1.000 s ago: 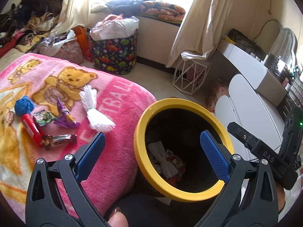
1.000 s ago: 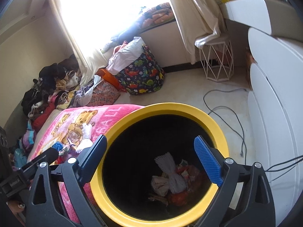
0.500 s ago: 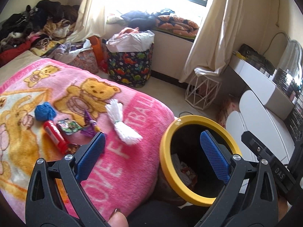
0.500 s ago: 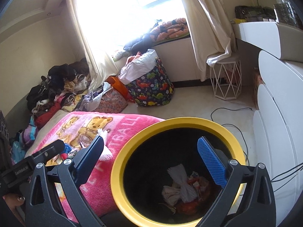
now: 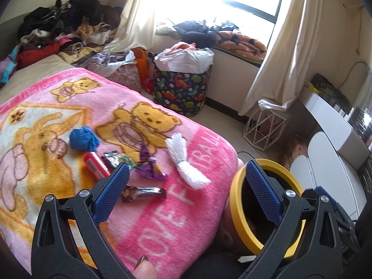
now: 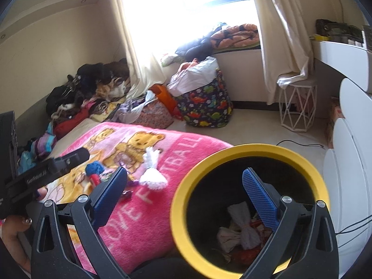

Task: Collect trash
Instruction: 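Move both grippers back over the remaining trash on the blanket, then grasp the purple candy wrapper with the right gripper while the left grasps the red tube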

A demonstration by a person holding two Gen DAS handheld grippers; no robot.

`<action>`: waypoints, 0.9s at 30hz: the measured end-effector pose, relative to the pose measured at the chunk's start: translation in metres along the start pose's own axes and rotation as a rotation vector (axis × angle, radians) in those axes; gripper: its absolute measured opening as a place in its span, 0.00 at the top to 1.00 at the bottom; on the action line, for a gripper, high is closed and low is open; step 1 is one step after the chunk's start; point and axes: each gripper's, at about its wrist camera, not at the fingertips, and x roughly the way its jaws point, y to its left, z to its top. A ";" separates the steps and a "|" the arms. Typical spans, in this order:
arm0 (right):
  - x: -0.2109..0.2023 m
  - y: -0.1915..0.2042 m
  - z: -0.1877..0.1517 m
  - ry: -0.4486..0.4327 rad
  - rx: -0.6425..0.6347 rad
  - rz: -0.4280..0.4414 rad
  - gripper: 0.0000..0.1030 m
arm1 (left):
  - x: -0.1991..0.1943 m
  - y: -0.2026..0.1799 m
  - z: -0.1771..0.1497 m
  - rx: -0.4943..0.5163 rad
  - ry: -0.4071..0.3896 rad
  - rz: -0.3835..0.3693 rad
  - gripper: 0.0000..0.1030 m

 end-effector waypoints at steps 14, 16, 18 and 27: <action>0.036 0.061 0.003 0.065 -0.115 0.086 0.06 | -0.008 0.073 0.010 -0.129 -0.029 0.120 0.11; 0.044 0.066 0.003 0.081 -0.126 0.091 0.06 | -0.008 0.086 0.010 -0.149 -0.029 0.139 0.11; 0.052 0.072 0.003 0.095 -0.136 0.102 0.06 | -0.007 0.097 0.009 -0.168 -0.021 0.162 0.11; 0.087 0.098 0.002 0.158 -0.192 0.153 0.06 | 0.004 0.144 -0.003 -0.267 0.034 0.203 0.12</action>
